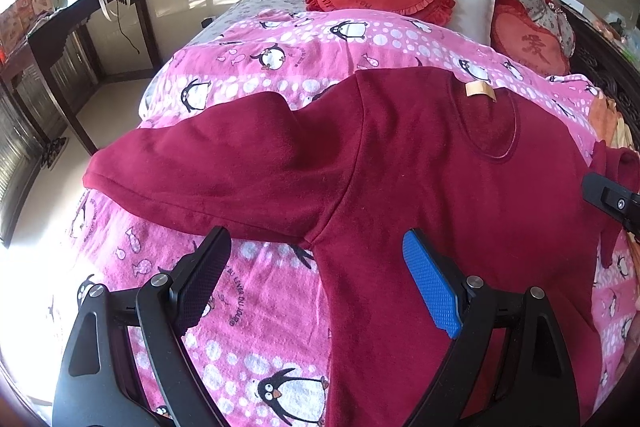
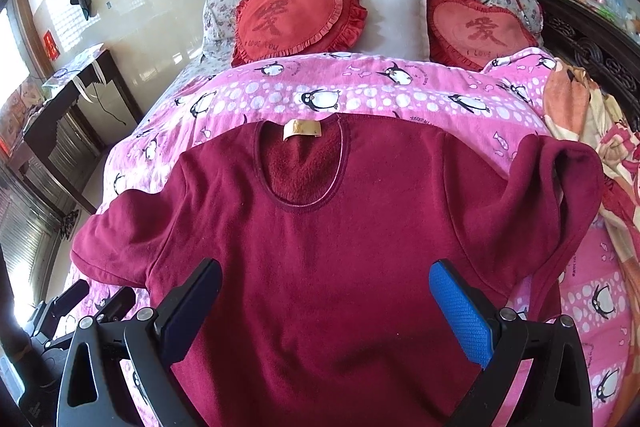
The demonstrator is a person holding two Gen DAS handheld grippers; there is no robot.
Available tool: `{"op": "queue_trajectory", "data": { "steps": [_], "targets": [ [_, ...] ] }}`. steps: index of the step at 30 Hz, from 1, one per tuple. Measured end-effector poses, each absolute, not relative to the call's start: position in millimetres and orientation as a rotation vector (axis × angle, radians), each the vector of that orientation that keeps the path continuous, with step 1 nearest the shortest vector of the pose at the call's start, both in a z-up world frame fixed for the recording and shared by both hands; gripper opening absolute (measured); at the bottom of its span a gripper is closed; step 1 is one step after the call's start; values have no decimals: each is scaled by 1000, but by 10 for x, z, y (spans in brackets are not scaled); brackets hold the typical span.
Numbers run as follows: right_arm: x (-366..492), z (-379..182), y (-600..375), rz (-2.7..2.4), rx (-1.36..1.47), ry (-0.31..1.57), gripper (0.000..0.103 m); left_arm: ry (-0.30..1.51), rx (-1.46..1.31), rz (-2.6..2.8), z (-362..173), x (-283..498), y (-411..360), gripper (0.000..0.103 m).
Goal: Fold small clothes
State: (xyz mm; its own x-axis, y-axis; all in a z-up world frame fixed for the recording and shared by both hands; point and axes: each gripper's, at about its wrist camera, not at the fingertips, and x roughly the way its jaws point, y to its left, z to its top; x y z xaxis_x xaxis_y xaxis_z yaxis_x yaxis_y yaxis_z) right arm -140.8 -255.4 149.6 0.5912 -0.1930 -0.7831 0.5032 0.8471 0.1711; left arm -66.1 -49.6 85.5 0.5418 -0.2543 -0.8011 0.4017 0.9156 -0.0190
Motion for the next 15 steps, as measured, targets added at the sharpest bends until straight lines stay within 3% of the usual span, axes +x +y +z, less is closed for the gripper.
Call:
{"op": "queue_trajectory", "data": {
  "steps": [15],
  "targets": [
    [-1423, 1342, -2517, -420, 386, 874, 103, 926, 173, -395, 824, -662, -494, 88]
  ]
}}
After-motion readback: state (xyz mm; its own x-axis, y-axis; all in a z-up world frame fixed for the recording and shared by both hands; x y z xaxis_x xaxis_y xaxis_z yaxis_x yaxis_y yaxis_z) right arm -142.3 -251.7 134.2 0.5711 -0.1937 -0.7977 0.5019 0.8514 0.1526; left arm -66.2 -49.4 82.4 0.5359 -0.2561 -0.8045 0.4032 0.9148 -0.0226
